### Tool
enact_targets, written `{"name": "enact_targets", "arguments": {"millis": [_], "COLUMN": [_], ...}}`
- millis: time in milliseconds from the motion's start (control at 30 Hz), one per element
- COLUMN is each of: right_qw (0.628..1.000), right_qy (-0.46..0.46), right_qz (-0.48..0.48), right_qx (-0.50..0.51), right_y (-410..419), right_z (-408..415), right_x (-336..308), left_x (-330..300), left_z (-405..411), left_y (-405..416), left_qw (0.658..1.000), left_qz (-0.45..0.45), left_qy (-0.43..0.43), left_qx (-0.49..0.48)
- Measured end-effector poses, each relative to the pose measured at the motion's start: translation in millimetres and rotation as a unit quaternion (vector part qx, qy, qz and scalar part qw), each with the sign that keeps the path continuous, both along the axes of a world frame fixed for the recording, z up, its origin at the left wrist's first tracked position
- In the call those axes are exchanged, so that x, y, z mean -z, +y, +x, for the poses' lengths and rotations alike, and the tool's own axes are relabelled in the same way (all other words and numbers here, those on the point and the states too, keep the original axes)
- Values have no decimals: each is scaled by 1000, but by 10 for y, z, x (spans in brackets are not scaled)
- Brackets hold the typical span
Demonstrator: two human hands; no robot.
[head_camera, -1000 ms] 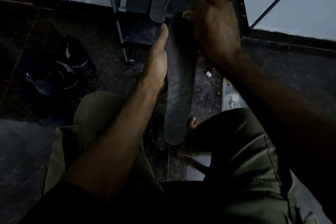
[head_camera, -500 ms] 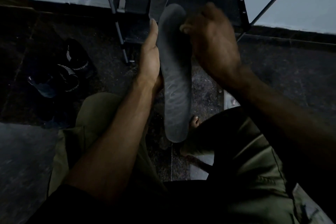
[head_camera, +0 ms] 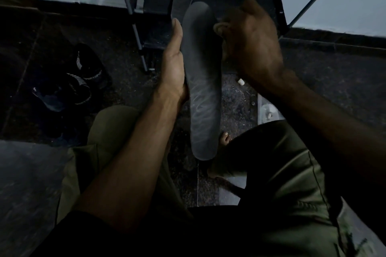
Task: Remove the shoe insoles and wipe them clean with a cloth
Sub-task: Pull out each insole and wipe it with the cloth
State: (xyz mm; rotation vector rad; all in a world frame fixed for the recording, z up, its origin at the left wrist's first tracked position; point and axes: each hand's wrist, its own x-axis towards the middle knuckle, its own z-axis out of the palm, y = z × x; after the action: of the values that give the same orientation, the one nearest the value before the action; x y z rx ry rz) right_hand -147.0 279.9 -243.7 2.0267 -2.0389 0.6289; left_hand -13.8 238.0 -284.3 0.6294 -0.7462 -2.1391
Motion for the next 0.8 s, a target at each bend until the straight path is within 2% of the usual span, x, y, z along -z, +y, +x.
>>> {"name": "enact_targets", "arguments": {"millis": [100, 200, 300, 367, 533, 567, 633, 667, 733, 800], "right_qw": [1000, 999, 998, 998, 997, 998, 999, 999, 998, 998], "right_qy": [11, -18, -31, -31, -38, -33, -27, -27, -15, -23], "right_qz": [4, 28, 42, 45, 22, 17, 19, 27, 55, 56], "right_qx": [10, 22, 26, 14, 58, 58, 43, 30, 0, -33], "right_y": [-71, 59, 188, 214, -54, -79, -49, 11, 170, 309], "right_z": [24, 79, 148, 142, 7, 20, 76, 126, 265, 391], "right_x": [-31, 70, 87, 56, -81, -73, -14, 34, 123, 152], "left_x": [-83, 14, 9, 50, 20, -13, -47, -34, -41, -79], "left_z": [33, 17, -10, -17, -22, -11, 17, 30, 57, 51], "left_y": [18, -1, 20, 15, 36, 41, 23, 31, 33, 61], "left_qw": [1000, 999, 998, 997, 999, 998, 983, 983, 989, 995], "left_qz": [18, 37, 40, 52, 45, 35, -1, -11, 1, 98], "left_qy": [-20, -2, -33, -24, -26, -57, -174, -175, -140, -16], "left_qx": [7, 17, 32, 45, -3, -21, -57, -58, -48, -6]}}
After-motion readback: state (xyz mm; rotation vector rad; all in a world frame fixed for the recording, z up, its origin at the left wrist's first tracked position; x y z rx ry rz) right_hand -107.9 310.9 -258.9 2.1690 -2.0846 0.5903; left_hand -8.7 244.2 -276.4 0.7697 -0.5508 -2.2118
